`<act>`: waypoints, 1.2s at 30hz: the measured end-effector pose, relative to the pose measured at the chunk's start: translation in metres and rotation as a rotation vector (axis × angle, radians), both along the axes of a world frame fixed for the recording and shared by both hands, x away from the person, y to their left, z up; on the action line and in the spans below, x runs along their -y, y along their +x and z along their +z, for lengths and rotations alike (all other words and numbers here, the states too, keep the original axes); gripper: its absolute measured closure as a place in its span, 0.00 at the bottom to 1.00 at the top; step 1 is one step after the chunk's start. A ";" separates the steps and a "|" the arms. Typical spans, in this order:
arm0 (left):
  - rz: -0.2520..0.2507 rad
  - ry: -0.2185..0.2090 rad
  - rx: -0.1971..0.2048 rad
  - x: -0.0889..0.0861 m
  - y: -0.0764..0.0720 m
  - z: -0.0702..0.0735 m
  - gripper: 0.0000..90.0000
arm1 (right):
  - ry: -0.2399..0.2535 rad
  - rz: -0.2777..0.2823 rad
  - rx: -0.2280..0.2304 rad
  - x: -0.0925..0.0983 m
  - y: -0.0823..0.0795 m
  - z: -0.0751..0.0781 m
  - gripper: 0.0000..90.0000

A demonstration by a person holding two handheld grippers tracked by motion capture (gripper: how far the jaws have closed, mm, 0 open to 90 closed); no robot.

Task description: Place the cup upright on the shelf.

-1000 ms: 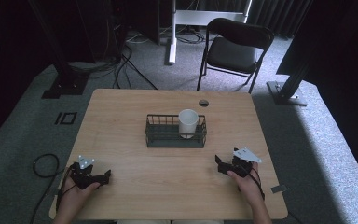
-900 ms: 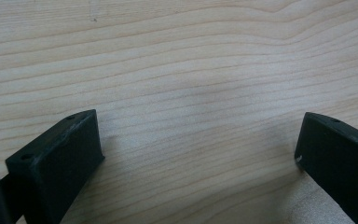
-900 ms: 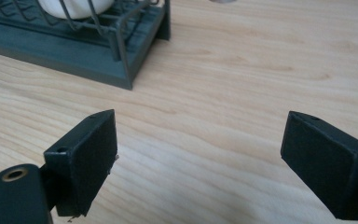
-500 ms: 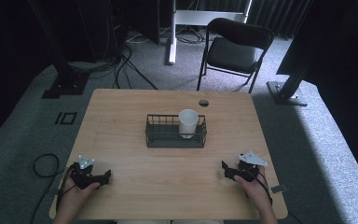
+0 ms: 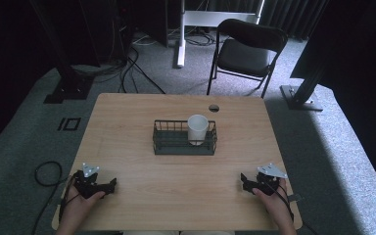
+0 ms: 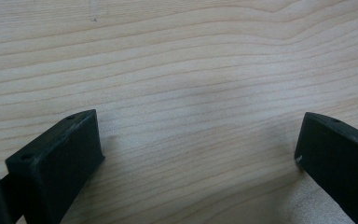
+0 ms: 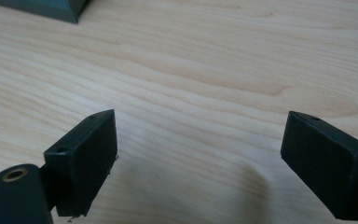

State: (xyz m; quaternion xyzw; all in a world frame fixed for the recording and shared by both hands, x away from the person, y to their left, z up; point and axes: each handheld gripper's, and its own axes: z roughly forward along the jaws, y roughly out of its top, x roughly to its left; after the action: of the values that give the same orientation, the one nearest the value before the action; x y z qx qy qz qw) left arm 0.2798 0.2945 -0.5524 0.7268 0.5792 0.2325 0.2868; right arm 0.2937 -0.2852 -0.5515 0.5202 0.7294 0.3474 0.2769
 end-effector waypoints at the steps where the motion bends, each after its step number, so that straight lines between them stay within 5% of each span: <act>1: 0.000 0.000 0.000 0.000 0.000 0.000 0.01 | 0.000 0.000 0.000 0.000 0.000 0.000 0.12; 10: 0.000 0.000 0.000 0.000 0.000 0.000 0.01 | -0.018 -0.010 -0.090 0.006 0.003 -0.003 0.12; 21: 0.000 0.000 0.000 0.000 0.000 0.000 0.01 | 0.023 0.051 -0.114 0.010 0.004 -0.003 0.14; 36: -0.003 0.002 0.000 0.000 0.000 0.000 0.01 | 0.007 0.098 -0.120 0.008 0.004 -0.003 0.12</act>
State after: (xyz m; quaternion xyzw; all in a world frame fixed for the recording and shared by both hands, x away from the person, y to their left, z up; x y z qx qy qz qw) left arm 0.2798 0.2947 -0.5524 0.7279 0.5780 0.2328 0.2862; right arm 0.2972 -0.2928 -0.5549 0.5047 0.7680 0.3313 0.2137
